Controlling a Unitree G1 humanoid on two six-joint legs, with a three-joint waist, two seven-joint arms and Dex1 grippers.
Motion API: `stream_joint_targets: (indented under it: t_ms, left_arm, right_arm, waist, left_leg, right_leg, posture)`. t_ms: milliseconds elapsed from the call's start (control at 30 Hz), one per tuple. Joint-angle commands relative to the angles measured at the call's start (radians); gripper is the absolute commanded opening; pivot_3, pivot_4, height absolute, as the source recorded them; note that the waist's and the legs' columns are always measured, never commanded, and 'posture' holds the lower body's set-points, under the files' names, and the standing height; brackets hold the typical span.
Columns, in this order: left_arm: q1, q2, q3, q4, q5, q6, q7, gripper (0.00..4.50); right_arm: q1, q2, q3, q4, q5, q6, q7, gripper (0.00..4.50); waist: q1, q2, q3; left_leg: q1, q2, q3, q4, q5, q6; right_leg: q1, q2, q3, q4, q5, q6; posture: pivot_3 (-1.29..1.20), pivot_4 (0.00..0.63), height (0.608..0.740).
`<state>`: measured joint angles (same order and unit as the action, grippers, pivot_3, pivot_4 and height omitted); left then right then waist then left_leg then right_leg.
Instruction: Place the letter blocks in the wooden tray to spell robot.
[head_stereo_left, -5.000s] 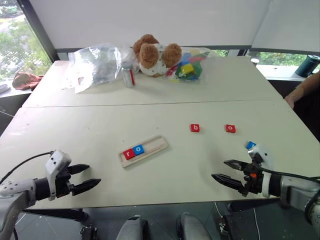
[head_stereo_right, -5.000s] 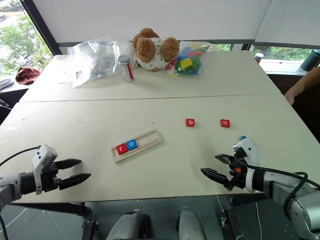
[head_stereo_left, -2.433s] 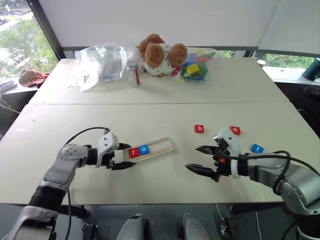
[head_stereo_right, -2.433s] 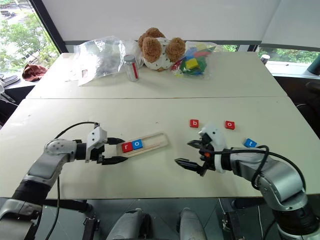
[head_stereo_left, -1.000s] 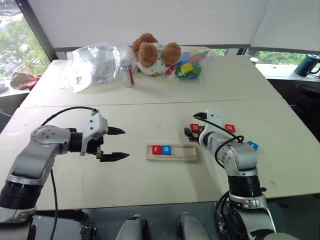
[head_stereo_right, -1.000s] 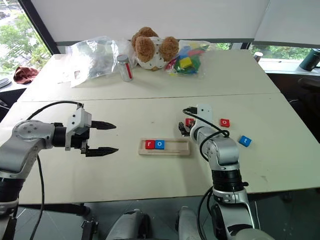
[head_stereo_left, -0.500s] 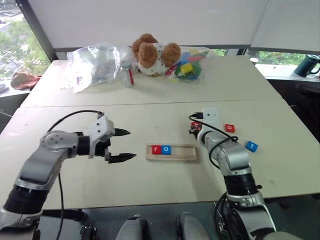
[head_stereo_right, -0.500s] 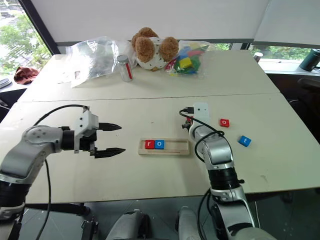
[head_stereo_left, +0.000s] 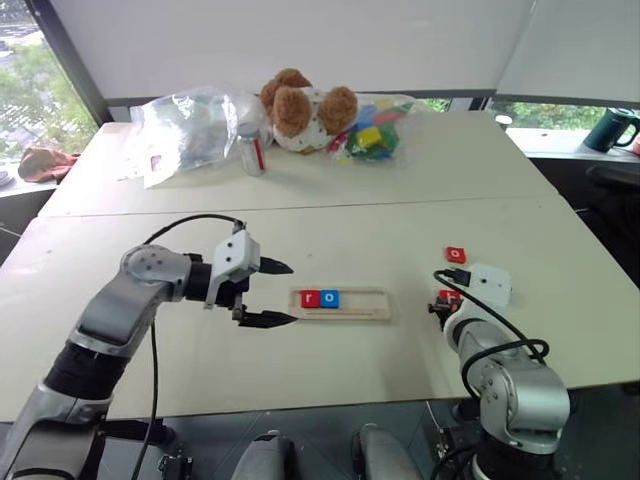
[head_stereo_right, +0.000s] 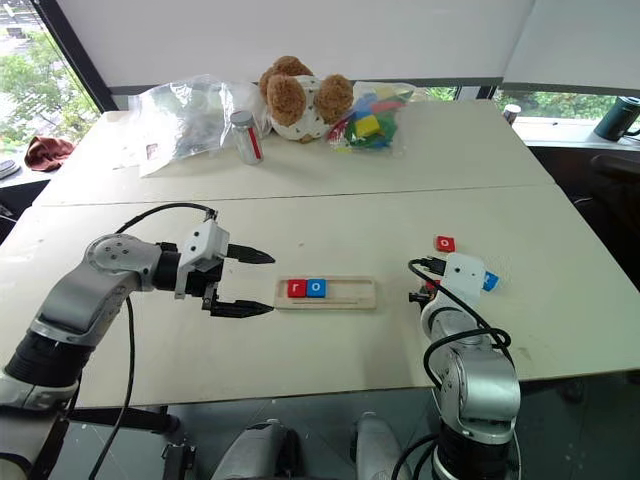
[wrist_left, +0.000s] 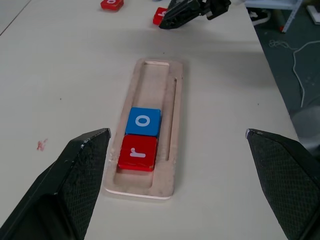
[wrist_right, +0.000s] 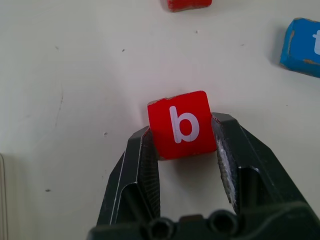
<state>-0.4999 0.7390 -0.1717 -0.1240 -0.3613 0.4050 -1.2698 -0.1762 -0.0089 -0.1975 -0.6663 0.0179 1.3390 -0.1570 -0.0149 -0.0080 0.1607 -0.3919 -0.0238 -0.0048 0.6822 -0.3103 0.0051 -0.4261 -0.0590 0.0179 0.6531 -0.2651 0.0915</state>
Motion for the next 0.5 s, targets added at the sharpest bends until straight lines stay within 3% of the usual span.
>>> stream_joint_targets:
  t_ms: [33,167,233,333,500]
  left_arm:
    - [-0.037,-0.001,-0.003,0.005,0.013,-0.036,-0.020,4.50]
    - [-0.038,0.005,0.002,0.018,0.016,-0.046,-0.030,4.50]
    - [-0.038,0.007,0.007,0.028,0.019,-0.050,-0.032,4.50]
    - [-0.045,0.007,0.023,0.054,0.008,-0.040,-0.033,4.50]
    - [-0.072,0.031,0.039,0.119,0.013,-0.069,-0.065,4.50]
  right_arm:
    - [0.000,0.025,-0.025,0.009,-0.001,-0.039,0.001,2.66]
    - [0.004,-0.001,-0.031,-0.012,0.004,-0.024,0.031,4.46]
    - [-0.010,-0.017,-0.048,-0.032,0.008,-0.032,0.045,4.46]
    - [-0.072,-0.124,-0.075,-0.017,0.035,-0.123,0.129,4.46]
    - [-0.075,-0.523,-0.053,0.208,0.175,-0.451,0.628,4.46]
  waist:
    - [0.000,0.000,0.000]
    - [-0.006,0.000,0.000]
    - [-0.005,0.000,0.000]
    - [-0.004,0.001,0.000]
    - [0.004,0.000,0.001]
  left_leg:
    - [0.000,0.000,0.000,0.000,0.000,0.000]
    - [0.000,0.000,0.000,0.000,0.000,0.000]
    - [0.000,0.001,0.000,0.000,0.000,0.000]
    - [0.000,0.001,0.000,0.000,0.000,0.000]
    - [0.000,0.000,0.000,0.000,0.000,0.001]
  right_leg:
    - [0.000,0.000,0.000,0.000,0.000,0.000]
    - [0.000,0.000,0.000,-0.001,0.000,0.000]
    - [0.000,0.000,0.000,-0.001,0.000,0.000]
    - [0.000,0.001,0.000,-0.001,0.000,0.000]
    - [0.002,0.001,-0.001,-0.003,0.000,0.000]
  posture:
    - [0.00,0.150,0.740]
    - [0.00,0.150,0.740]
    - [0.00,0.150,0.740]
    - [0.00,0.150,0.740]
    - [0.00,0.150,0.740]
